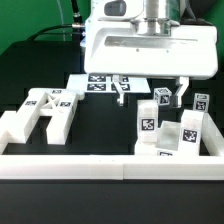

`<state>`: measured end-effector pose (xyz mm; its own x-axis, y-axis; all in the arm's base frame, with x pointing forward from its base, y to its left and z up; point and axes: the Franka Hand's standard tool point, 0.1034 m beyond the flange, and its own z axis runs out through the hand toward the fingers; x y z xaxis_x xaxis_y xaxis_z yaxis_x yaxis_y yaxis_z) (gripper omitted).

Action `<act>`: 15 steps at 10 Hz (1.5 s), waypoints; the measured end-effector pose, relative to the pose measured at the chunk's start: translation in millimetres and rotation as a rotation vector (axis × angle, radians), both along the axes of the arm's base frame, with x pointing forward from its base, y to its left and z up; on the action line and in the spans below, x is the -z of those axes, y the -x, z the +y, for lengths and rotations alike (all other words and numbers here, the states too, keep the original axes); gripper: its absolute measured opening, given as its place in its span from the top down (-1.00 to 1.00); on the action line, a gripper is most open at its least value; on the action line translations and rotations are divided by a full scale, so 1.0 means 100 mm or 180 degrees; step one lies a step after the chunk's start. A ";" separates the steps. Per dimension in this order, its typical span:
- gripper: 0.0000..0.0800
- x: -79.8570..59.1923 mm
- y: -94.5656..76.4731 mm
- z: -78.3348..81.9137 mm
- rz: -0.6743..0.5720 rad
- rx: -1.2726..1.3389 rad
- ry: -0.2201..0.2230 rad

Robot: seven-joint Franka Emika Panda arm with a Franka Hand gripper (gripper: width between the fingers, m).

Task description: Assemble chair

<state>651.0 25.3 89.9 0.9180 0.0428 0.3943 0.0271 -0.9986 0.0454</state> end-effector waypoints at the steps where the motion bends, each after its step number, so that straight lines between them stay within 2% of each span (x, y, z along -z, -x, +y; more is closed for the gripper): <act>1: -0.62 -0.04 -0.03 0.02 0.0211 -0.0002 -0.0034; 5: -0.62 -0.04 0.01 -0.05 0.1041 0.0014 -0.0120; 9: -0.62 -0.03 -0.02 -0.09 0.1024 -0.0022 -0.0104; 13: -0.62 0.05 -0.02 -0.11 0.1031 -0.0012 -0.0095; 15: 0.09 0.05 -0.02 -0.09 0.1033 -0.0018 -0.0093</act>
Offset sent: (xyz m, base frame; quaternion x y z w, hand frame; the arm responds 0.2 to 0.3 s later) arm 0.0051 -0.0092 0.0057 0.0171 -0.1401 -0.0303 0.9895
